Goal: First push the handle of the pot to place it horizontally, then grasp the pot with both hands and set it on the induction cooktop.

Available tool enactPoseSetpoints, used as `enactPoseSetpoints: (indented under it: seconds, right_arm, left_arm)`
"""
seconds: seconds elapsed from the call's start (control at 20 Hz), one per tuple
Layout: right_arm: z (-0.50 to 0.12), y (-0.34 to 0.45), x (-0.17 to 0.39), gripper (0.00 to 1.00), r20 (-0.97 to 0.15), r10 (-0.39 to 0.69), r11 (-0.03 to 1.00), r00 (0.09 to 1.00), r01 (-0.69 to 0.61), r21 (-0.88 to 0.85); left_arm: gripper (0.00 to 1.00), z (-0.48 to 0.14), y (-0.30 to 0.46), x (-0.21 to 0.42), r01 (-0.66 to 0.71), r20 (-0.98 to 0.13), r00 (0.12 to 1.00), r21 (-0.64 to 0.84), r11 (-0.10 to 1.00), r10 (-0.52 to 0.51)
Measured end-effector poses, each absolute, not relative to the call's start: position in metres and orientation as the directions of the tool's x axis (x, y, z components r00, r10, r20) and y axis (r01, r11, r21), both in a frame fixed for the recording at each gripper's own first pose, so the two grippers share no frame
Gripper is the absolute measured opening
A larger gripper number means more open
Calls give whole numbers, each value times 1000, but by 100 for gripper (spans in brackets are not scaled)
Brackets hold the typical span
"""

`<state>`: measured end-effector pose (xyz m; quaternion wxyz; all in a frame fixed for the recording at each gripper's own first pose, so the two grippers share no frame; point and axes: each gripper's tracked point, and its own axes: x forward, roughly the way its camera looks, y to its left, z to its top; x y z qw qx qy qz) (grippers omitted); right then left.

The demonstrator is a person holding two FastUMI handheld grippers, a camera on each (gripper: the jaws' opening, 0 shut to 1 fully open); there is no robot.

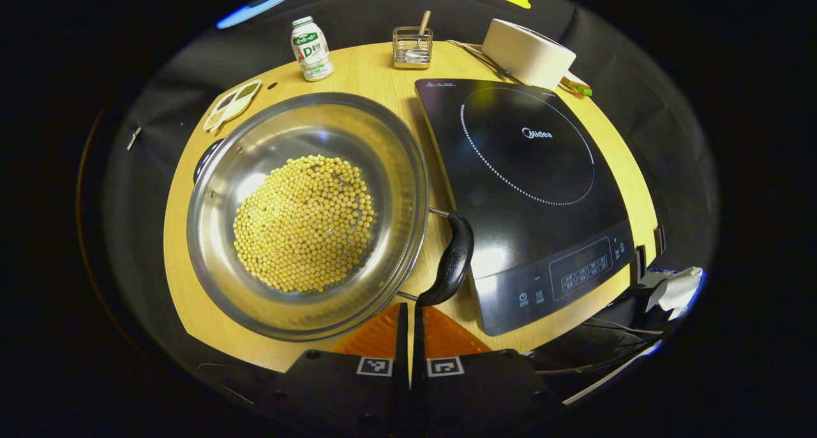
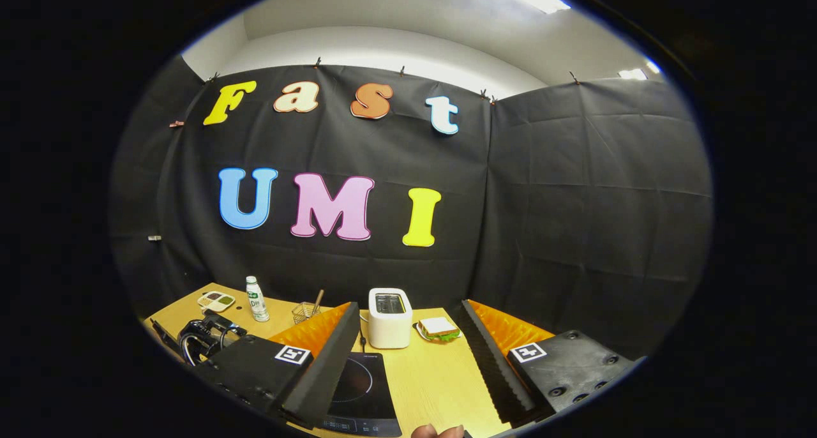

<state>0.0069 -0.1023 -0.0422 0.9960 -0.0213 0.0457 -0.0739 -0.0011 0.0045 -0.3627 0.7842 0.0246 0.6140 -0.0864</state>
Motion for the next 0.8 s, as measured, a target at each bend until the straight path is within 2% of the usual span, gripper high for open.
enactPoseSetpoints:
  seconds: [0.8]
  right_arm:
    - [-52, -134, 15, 98, -109, -225, 973, 968, 218, -78]
  left_arm:
    - [5, -368, -15, 81, 143, -958, 262, -79, 987, -115]
